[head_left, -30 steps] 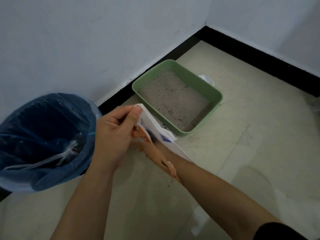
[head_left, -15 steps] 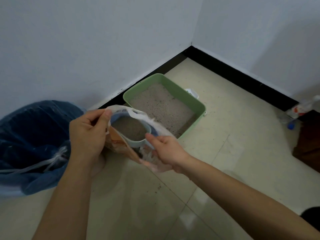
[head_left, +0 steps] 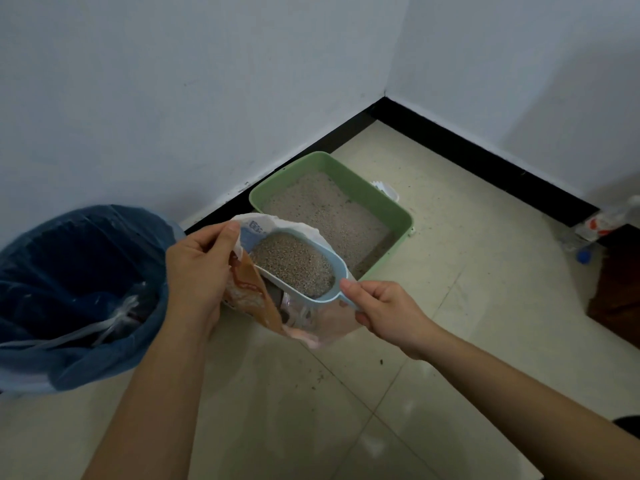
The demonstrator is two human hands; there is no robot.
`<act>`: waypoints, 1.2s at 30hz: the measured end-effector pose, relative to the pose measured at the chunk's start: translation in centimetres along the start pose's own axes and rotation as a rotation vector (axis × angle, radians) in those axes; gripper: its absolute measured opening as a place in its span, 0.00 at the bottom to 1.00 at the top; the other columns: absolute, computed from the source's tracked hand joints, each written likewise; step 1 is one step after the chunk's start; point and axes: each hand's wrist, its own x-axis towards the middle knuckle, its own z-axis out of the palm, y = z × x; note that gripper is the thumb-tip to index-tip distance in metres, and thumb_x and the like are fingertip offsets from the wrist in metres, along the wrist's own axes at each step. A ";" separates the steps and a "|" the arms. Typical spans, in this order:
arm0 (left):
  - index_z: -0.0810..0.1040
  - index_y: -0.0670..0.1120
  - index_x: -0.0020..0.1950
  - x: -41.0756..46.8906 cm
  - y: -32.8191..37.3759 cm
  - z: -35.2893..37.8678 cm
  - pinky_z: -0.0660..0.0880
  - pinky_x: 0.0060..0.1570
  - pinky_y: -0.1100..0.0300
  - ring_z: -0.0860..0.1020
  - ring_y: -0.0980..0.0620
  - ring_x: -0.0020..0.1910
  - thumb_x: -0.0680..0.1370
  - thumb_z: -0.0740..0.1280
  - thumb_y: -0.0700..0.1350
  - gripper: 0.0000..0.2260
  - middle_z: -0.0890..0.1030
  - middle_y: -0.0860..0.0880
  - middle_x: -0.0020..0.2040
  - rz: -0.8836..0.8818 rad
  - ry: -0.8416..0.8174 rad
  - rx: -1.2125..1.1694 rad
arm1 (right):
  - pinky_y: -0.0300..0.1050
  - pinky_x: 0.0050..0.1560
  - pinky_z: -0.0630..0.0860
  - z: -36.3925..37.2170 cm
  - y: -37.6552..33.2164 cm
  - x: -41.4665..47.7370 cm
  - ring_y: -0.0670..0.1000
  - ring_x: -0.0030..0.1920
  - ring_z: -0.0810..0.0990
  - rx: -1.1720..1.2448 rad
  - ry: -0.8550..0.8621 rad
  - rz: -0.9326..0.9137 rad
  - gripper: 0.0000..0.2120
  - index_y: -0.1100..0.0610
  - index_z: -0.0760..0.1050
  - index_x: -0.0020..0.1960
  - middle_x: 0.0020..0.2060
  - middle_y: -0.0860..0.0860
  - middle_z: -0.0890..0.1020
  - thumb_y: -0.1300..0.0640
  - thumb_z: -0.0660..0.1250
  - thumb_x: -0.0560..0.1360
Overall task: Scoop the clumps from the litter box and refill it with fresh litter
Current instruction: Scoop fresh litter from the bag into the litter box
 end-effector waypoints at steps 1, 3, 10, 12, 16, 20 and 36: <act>0.85 0.49 0.53 0.1 -0.1 0.1 0.80 0.38 0.61 0.82 0.58 0.37 0.78 0.70 0.46 0.06 0.84 0.56 0.35 -0.023 0.003 -0.005 | 0.40 0.27 0.58 -0.4 -0.2 -0.3 0.50 0.26 0.60 0.004 0.008 -0.016 0.28 0.66 0.77 0.40 0.24 0.51 0.66 0.39 0.64 0.75; 0.86 0.51 0.50 0.1 -0.2 0.3 0.82 0.47 0.50 0.84 0.49 0.45 0.78 0.70 0.47 0.05 0.86 0.52 0.40 -0.054 0.004 -0.012 | 0.40 0.26 0.59 -1.2 -0.7 -0.9 0.48 0.25 0.60 0.004 0.025 -0.047 0.23 0.61 0.78 0.37 0.24 0.52 0.67 0.41 0.64 0.76; 0.85 0.55 0.50 -0.1 -0.5 0.4 0.81 0.52 0.44 0.83 0.49 0.50 0.77 0.70 0.54 0.06 0.85 0.52 0.45 -0.099 0.006 0.016 | 0.39 0.24 0.60 -3.8 -3.3 -2.5 0.47 0.24 0.61 0.033 0.045 -0.063 0.28 0.68 0.78 0.45 0.23 0.51 0.67 0.40 0.63 0.74; 0.84 0.57 0.52 -0.1 -0.7 0.3 0.80 0.53 0.44 0.83 0.49 0.52 0.76 0.70 0.56 0.08 0.85 0.54 0.47 -0.115 -0.012 0.014 | 0.39 0.24 0.59 -4.8 -4.3 -2.4 0.48 0.24 0.60 0.099 0.066 -0.060 0.26 0.65 0.79 0.45 0.24 0.51 0.67 0.40 0.63 0.75; 0.84 0.58 0.53 -0.4 -0.8 0.0 0.80 0.54 0.45 0.82 0.50 0.52 0.77 0.69 0.55 0.07 0.84 0.55 0.47 -0.123 0.000 0.039 | 0.39 0.24 0.58 -6.8 -5.2 0.1 0.46 0.24 0.61 0.174 0.150 -0.030 0.18 0.51 0.83 0.40 0.26 0.50 0.68 0.40 0.63 0.77; 0.83 0.56 0.56 -0.7 -0.9 -0.3 0.79 0.55 0.45 0.82 0.49 0.53 0.77 0.70 0.55 0.10 0.85 0.53 0.49 -0.094 -0.011 0.061 | 0.40 0.27 0.64 -7.4 -3.6 6.0 0.48 0.27 0.68 -0.151 0.363 0.008 0.19 0.55 0.82 0.44 0.29 0.50 0.75 0.40 0.63 0.79; 0.80 0.46 0.62 -1.4 -0.2 -0.8 0.68 0.27 0.80 0.76 0.73 0.35 0.81 0.66 0.45 0.11 0.77 0.61 0.42 -0.007 0.027 0.182 | 0.49 0.53 0.75 -4.5 6.6 10.7 0.60 0.55 0.77 -0.963 0.086 0.126 0.17 0.59 0.69 0.67 0.58 0.62 0.77 0.63 0.56 0.79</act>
